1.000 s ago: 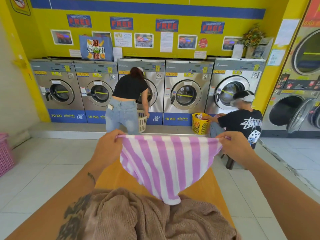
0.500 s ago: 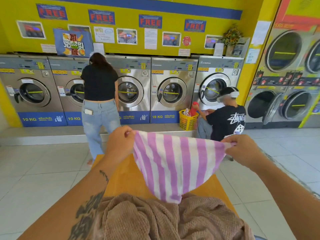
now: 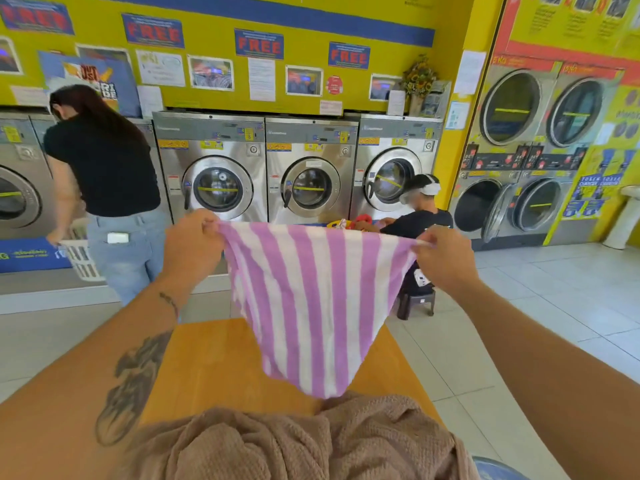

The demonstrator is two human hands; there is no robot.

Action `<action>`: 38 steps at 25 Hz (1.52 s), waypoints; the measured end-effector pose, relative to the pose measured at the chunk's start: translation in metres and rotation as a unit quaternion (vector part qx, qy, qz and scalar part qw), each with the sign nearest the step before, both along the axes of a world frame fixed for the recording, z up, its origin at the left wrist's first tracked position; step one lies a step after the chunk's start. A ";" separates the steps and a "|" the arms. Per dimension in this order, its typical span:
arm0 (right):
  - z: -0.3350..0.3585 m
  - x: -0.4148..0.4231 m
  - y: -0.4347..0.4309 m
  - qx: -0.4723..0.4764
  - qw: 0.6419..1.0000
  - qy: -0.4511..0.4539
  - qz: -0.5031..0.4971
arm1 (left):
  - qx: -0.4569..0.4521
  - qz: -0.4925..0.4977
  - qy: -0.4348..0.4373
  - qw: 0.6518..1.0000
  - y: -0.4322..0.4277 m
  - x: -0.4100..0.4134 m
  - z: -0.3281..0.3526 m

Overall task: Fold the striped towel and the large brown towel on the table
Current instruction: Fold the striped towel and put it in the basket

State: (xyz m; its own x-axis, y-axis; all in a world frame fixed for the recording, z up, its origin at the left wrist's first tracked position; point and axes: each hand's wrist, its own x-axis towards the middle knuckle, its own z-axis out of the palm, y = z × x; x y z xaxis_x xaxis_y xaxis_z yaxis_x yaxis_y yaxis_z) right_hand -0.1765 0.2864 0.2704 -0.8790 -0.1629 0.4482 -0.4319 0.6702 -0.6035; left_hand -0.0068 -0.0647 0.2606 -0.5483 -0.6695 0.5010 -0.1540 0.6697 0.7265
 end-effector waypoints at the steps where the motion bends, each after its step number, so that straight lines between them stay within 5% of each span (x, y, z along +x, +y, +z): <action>1: 0.013 -0.001 -0.003 -0.033 0.999 0.012 0.000 | 0.001 -0.006 0.040 0.999 -0.003 -0.002 0.013; 5: 0.018 0.010 -0.003 -0.112 0.992 0.034 0.038 | 0.008 0.008 0.105 0.994 -0.002 0.019 0.006; 10: -0.072 0.042 0.024 0.048 0.982 -0.099 0.157 | -0.004 -0.014 -0.112 0.994 0.022 0.079 -0.098; 14: -0.138 0.063 0.050 0.194 0.951 -0.182 0.156 | 0.026 -0.088 -0.249 0.964 0.032 0.113 -0.164; 24: -0.164 0.099 0.061 0.160 0.949 -0.219 0.163 | 0.082 -0.158 -0.293 0.939 0.078 0.115 -0.182; 28: -0.208 0.124 0.083 0.289 0.889 -0.297 0.193 | 0.051 -0.237 -0.354 0.903 0.093 0.130 -0.196; 34: -0.193 0.123 0.085 0.293 0.856 -0.372 0.208 | 0.122 -0.209 -0.342 0.908 0.107 0.122 -0.189; 38: -0.181 0.113 0.061 0.270 0.885 -0.330 0.189 | 0.164 -0.099 -0.279 0.941 0.091 0.099 -0.190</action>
State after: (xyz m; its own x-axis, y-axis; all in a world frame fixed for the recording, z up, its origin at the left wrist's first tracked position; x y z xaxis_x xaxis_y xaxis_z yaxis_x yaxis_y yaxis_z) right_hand -0.0638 0.3470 0.0894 -0.7566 -0.5354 -0.3754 -0.3596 0.8202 -0.4449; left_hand 0.0925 0.0259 0.0708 -0.7954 -0.5946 -0.1172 -0.4681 0.4801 0.7419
